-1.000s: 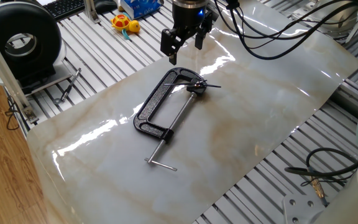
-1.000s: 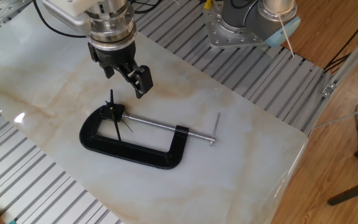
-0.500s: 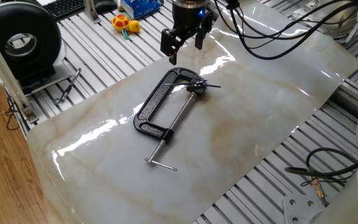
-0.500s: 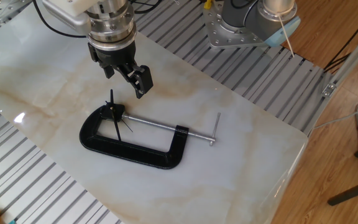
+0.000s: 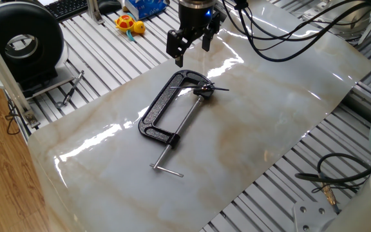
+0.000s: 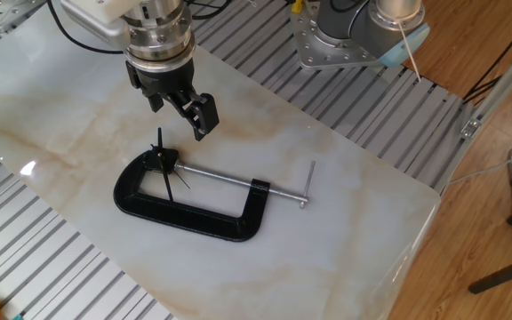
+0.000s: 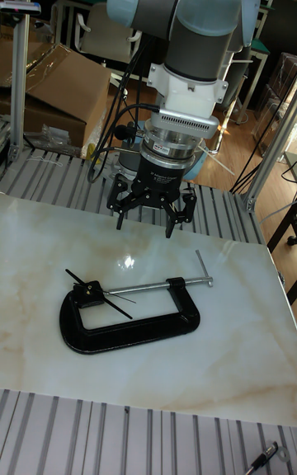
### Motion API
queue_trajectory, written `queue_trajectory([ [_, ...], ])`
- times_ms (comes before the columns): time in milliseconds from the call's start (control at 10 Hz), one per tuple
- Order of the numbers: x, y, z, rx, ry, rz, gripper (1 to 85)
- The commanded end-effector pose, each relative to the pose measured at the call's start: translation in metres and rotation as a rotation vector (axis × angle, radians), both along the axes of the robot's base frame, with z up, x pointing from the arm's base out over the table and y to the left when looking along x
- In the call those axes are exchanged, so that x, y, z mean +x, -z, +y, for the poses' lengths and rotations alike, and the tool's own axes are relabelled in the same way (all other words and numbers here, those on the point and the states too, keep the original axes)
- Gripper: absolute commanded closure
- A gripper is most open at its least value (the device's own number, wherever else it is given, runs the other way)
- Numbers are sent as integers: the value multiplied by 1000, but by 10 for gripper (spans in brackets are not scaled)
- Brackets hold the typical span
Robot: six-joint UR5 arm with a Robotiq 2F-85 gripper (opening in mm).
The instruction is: Turn the hands of a clock
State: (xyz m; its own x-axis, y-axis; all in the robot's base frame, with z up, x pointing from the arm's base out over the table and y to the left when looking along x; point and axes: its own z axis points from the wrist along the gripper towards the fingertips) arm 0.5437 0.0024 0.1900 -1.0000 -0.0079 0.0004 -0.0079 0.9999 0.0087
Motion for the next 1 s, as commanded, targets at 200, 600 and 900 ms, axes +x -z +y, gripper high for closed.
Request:
queue_trajectory([
  [200,17,-2,-36,-155,-96,-60,843],
  [600,15,-1,-36,-148,-92,-55,843],
  [900,6,-1,-38,-153,-70,-22,843],
])
